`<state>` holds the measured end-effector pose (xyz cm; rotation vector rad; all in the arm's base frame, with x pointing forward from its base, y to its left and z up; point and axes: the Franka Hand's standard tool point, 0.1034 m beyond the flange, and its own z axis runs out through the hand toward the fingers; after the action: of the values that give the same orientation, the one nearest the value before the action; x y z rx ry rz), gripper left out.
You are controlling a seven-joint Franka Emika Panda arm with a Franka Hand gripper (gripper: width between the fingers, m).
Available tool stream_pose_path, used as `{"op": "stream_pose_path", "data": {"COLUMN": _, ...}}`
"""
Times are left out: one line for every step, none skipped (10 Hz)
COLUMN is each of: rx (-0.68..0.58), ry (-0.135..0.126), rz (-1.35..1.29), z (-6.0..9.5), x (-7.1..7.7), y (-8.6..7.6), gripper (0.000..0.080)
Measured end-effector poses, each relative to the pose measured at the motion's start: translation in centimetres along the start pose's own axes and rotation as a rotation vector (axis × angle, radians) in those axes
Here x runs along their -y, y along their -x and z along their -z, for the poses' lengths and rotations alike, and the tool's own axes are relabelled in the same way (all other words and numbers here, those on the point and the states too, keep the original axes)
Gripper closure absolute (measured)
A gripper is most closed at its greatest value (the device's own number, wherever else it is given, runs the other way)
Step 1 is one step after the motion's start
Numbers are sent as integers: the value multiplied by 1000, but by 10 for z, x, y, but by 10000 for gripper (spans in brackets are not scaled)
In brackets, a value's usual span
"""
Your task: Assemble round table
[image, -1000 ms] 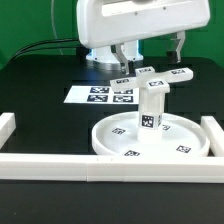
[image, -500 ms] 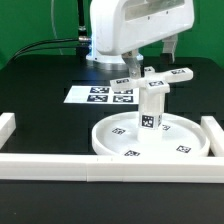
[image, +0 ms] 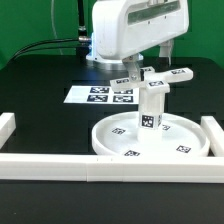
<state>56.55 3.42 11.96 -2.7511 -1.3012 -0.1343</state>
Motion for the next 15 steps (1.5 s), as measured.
{"op": "stream_pose_path", "data": {"rx": 1, "ry": 2, "rz": 0, "z": -2, "x": 0, "y": 0, "gripper": 151}}
{"op": "stream_pose_path", "data": {"rx": 5, "ry": 0, "rz": -1, "z": -6, "x": 0, "y": 2, "gripper": 151}}
{"op": "stream_pose_path", "data": {"rx": 8, "ry": 0, "rz": -1, "z": -9, "x": 1, "y": 3, "gripper": 151}}
{"op": "stream_pose_path", "data": {"rx": 11, "ry": -3, "rz": -2, "z": -11, "x": 1, "y": 4, "gripper": 151}}
{"op": "stream_pose_path", "data": {"rx": 14, "ry": -5, "rz": -2, "z": -13, "x": 1, "y": 5, "gripper": 151}}
{"op": "stream_pose_path", "data": {"rx": 15, "ry": -6, "rz": -4, "z": -14, "x": 2, "y": 5, "gripper": 151}}
{"op": "stream_pose_path", "data": {"rx": 16, "ry": -6, "rz": -10, "z": -14, "x": 2, "y": 5, "gripper": 151}}
{"op": "stream_pose_path", "data": {"rx": 16, "ry": -6, "rz": -21, "z": -14, "x": 2, "y": 5, "gripper": 151}}
{"op": "stream_pose_path", "data": {"rx": 16, "ry": -6, "rz": -21, "z": -14, "x": 2, "y": 5, "gripper": 245}}
{"op": "stream_pose_path", "data": {"rx": 16, "ry": -5, "rz": -22, "z": -14, "x": 1, "y": 6, "gripper": 357}}
{"op": "stream_pose_path", "data": {"rx": 16, "ry": -5, "rz": -28, "z": -14, "x": 1, "y": 6, "gripper": 357}}
{"op": "stream_pose_path", "data": {"rx": 16, "ry": -5, "rz": -58, "z": -14, "x": 1, "y": 6, "gripper": 356}}
{"op": "stream_pose_path", "data": {"rx": 16, "ry": -5, "rz": -59, "z": -14, "x": 1, "y": 6, "gripper": 356}}
{"op": "stream_pose_path", "data": {"rx": 16, "ry": -5, "rz": -111, "z": -14, "x": 1, "y": 6, "gripper": 356}}
{"op": "stream_pose_path", "data": {"rx": 11, "ry": -4, "rz": -248, "z": -14, "x": 1, "y": 6, "gripper": 356}}
